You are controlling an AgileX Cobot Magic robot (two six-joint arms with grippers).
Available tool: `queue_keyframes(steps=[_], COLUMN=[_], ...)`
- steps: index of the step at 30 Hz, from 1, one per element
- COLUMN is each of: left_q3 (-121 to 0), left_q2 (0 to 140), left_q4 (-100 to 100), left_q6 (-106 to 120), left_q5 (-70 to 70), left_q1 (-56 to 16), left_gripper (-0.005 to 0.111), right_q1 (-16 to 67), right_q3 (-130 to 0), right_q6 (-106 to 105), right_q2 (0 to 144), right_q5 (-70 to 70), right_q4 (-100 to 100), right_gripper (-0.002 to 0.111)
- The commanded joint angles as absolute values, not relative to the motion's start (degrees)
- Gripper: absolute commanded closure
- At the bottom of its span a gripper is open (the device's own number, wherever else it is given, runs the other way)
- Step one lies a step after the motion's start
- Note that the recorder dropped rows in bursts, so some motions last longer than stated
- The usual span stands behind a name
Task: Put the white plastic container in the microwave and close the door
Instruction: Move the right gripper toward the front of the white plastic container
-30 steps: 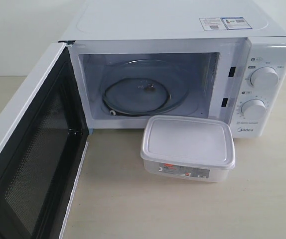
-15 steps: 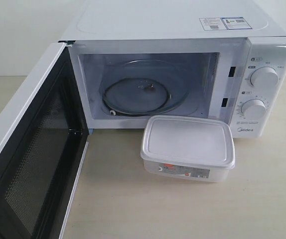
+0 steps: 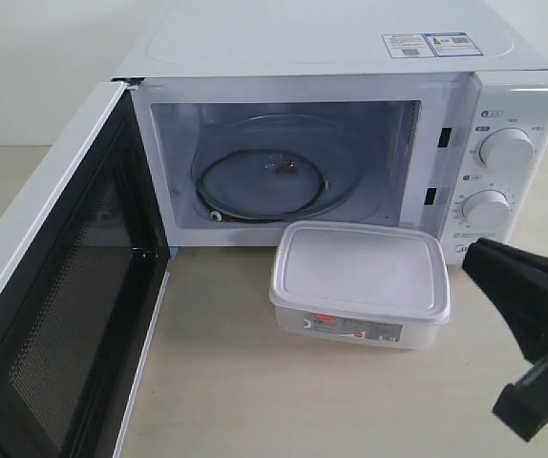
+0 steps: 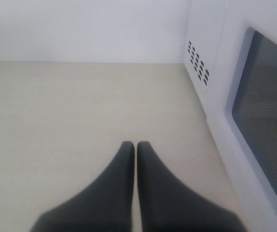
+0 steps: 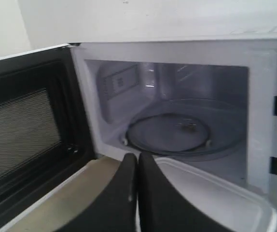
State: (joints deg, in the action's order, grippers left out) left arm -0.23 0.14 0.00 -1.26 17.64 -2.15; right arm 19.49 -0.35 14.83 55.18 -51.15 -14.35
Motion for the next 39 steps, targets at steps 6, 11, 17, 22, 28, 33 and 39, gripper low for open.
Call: queue_keyframes(steps=[6,11,17,22,28,33,39], left_q3=[0.0,0.0,0.0,0.0,0.0,0.0,0.0], left_q2=[0.0,0.0,0.0,0.0,0.0,0.0,0.0], left_q4=[-0.4,-0.4,-0.4,-0.4,-0.4,-0.4,-0.4], left_q6=[-1.2,-1.2,-1.2,-1.2,-1.2,-1.2,-1.2], left_q5=[17.4,17.4,17.4,17.4,17.4,17.4,17.4], left_q1=[-2.3,-2.3,-2.3,-2.3,-2.3,-2.3,-2.3], left_gripper=[0.102,0.102,0.102,0.102,0.102,0.102,0.102], right_q1=[30.9,30.9,30.9,30.9,33.9,43.4,57.1], right_q3=[0.0,-1.3,-1.4,-3.2,-9.6,-12.1,-12.1], right_q6=[14.3,13.2,17.7,22.7,31.7,40.5,44.6], right_q2=[58.0,58.6,68.1,81.4,92.7,96.0,96.0], right_q5=[-54.2,-47.6,-53.4,-61.6,-62.7,-63.1,-62.8], right_q4=[-12.3,-8.1,-8.1,-7.8,-7.0,6.6,34.2], right_gripper=[0.109,0.109,0.109,0.109,0.109,0.109,0.109])
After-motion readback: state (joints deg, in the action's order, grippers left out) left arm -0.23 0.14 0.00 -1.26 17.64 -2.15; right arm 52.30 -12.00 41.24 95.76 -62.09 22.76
